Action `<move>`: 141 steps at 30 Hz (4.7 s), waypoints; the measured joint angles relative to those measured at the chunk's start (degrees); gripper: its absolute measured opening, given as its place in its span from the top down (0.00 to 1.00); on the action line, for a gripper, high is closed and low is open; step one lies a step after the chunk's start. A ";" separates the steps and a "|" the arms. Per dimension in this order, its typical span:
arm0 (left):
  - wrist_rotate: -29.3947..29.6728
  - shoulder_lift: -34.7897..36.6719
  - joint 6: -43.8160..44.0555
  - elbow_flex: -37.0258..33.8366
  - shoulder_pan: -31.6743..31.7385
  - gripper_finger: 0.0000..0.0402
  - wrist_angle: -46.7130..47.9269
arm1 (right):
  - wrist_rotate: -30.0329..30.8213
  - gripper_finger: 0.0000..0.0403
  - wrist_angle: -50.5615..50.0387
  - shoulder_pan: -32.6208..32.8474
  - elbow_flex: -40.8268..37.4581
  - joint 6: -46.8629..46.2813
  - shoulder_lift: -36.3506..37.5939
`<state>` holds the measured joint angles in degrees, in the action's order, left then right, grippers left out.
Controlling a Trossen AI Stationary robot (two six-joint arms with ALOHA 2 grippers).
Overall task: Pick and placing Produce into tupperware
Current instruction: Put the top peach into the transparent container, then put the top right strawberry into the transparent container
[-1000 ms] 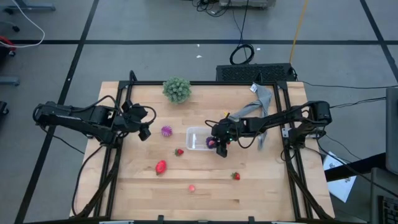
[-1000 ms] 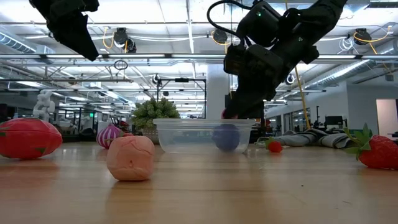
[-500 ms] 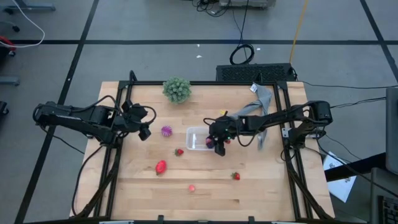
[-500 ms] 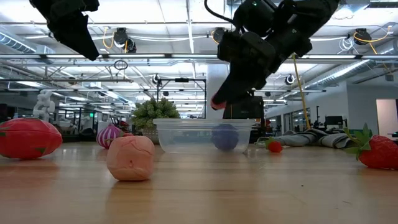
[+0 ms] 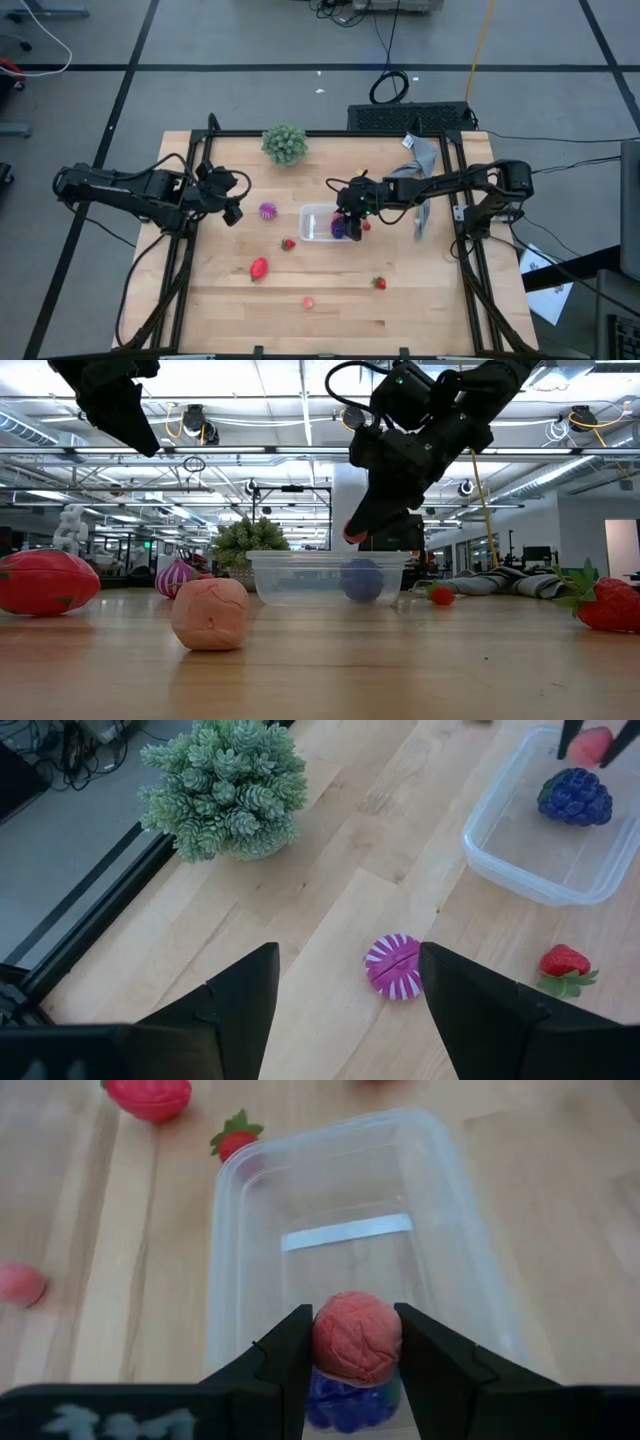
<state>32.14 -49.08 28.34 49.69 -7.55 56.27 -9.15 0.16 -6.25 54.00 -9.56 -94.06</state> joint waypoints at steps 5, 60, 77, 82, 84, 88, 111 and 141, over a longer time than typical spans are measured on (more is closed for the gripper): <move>0.00 0.01 -0.11 0.00 0.00 0.39 -0.02 | 0.08 0.69 0.05 -0.54 0.00 0.48 0.00; -0.04 0.01 -3.67 -0.02 0.00 0.39 -3.39 | 0.25 0.69 -16.62 2.38 11.10 -0.11 -0.62; -0.07 0.00 -3.85 -0.02 0.00 0.39 -3.37 | 0.13 0.69 -19.97 -0.58 11.13 0.63 -8.72; -0.04 0.02 -3.87 -0.02 0.00 0.39 -3.39 | 0.10 0.69 -19.72 -0.56 11.13 0.65 -8.74; -0.06 0.01 -3.87 -0.02 0.00 0.39 -3.39 | 0.09 0.69 -19.81 -0.55 11.13 0.65 -8.79; -0.07 0.02 -3.87 -0.02 0.02 0.39 -3.39 | 0.09 0.69 -19.75 -0.54 11.13 0.66 -8.78; -0.06 0.00 -4.00 -0.02 0.02 0.39 -3.39 | -0.42 0.69 -20.34 -0.41 14.14 5.79 -8.74; -0.07 0.00 -4.11 -0.02 0.01 0.39 -3.39 | -0.15 0.56 -22.66 4.34 14.14 5.87 -8.72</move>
<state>32.08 -49.08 24.23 49.67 -7.54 52.88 -9.30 -22.50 -1.91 68.14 -3.69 -102.78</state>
